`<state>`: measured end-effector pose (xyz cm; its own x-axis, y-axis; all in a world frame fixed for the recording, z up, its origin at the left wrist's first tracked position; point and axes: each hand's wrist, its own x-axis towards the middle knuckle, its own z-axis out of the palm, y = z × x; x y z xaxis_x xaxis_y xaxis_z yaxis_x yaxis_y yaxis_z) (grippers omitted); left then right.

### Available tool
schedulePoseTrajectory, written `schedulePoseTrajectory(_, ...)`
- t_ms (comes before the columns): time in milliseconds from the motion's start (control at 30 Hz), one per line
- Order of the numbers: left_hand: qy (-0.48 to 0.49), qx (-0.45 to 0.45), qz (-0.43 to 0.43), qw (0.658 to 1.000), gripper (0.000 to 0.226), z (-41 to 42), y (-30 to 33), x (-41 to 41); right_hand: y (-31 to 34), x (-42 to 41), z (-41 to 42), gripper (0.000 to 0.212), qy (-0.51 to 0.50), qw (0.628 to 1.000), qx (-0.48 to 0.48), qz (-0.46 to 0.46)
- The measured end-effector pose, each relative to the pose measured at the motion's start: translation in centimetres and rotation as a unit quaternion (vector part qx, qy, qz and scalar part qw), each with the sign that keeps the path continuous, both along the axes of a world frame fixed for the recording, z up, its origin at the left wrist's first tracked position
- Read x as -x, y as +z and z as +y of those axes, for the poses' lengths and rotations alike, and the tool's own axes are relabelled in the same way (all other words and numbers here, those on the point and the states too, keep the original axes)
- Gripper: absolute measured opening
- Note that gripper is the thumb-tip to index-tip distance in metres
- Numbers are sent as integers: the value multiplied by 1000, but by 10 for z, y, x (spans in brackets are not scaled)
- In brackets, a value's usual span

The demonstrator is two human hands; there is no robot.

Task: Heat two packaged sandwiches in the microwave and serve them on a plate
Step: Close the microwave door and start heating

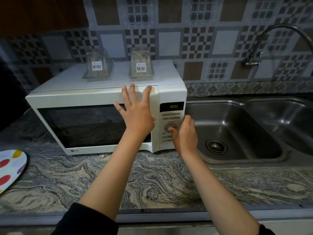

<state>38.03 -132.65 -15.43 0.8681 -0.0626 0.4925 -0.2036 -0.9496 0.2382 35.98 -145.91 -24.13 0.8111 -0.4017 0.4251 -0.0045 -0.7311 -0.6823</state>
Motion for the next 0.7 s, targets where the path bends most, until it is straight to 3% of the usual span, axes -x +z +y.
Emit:
schedulePoseTrajectory(533, -29, -32, -46, 998, 95, 17, -10, 9, 4, 21, 2, 68, 62, 995, -53, 52)
schedulePoseTrajectory(700, -51, 18, -28, 998, 86, 37, -51, 31, -3, 38, 14, 72, 66, 994, -46, 74)
